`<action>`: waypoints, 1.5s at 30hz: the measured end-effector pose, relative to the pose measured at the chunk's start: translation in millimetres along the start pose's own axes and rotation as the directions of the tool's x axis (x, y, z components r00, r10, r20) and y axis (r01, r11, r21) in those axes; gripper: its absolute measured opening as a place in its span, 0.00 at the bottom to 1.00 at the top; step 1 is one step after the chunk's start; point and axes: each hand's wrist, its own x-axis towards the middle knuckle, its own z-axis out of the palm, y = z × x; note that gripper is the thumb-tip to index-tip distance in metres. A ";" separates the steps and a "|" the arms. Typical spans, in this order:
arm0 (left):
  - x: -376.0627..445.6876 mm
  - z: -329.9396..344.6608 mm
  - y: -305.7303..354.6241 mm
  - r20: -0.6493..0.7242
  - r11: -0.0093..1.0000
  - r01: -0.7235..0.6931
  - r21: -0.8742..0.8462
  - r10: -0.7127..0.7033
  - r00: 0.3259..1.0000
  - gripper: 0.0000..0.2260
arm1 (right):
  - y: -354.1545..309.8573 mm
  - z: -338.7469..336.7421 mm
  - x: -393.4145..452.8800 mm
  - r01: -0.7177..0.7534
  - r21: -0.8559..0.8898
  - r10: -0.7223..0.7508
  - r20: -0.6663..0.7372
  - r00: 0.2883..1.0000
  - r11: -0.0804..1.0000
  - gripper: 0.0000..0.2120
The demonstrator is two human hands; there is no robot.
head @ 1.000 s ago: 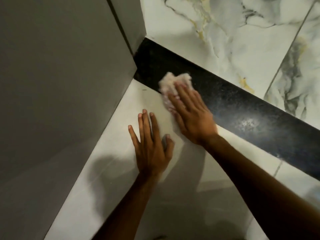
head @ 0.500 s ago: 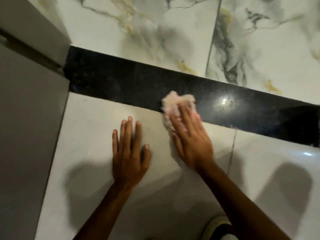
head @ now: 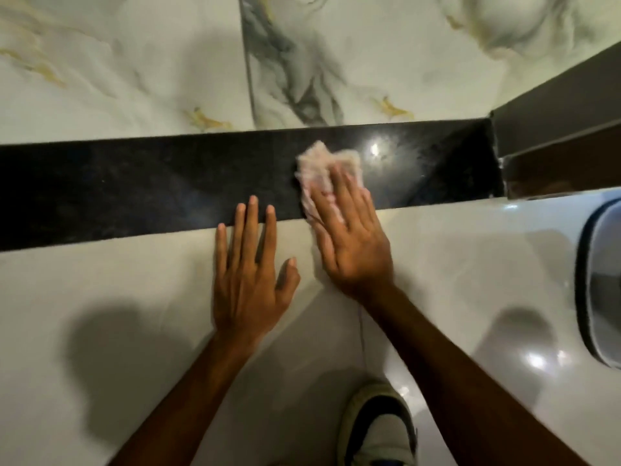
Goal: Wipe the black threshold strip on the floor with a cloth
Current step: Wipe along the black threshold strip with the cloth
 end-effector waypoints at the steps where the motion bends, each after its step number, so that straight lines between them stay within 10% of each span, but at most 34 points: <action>1: -0.3 -0.2 0.7 0.005 0.999 -0.031 -0.010 0.031 1.000 0.35 | 15.1 -4.0 -16.2 -0.089 -0.024 0.088 -0.044 0.995 0.996 0.28; 7: 0.9 3.8 1.9 0.028 0.992 -0.128 -0.015 0.129 0.991 0.36 | 104.1 -24.8 52.5 -0.520 -0.010 0.500 -0.264 0.825 0.854 0.27; 15: 8.6 11.6 17.1 0.109 0.940 -0.342 0.008 0.339 0.934 0.36 | 71.8 -14.8 5.6 -0.220 0.020 0.221 -0.096 0.971 0.975 0.28; 22: 10.2 13.4 17.2 0.113 0.935 -0.353 0.017 0.349 0.930 0.36 | 126.6 -30.4 8.8 -0.642 0.022 0.627 -0.243 0.740 0.767 0.29; 29: 10.3 8.8 18.2 0.146 0.940 -0.341 -0.003 0.338 0.930 0.36 | 69.5 -14.7 -9.0 -0.167 0.037 0.169 -0.079 0.982 0.985 0.28; 36: 9.8 9.6 18.3 0.145 0.940 -0.341 -0.016 0.340 0.929 0.35 | 111.8 -21.0 -59.6 -0.619 0.081 0.611 -0.303 0.731 0.781 0.26; 43: 7.9 6.9 18.6 0.163 0.943 -0.331 -0.032 0.332 0.929 0.35 | 92.1 -19.3 -56.3 -0.481 0.087 0.489 -0.134 0.862 0.872 0.28; 45: 8.1 5.0 19.0 0.176 0.945 -0.327 -0.028 0.327 0.929 0.35 | 81.4 -15.1 -117.6 -0.639 0.048 0.637 -0.169 0.752 0.767 0.27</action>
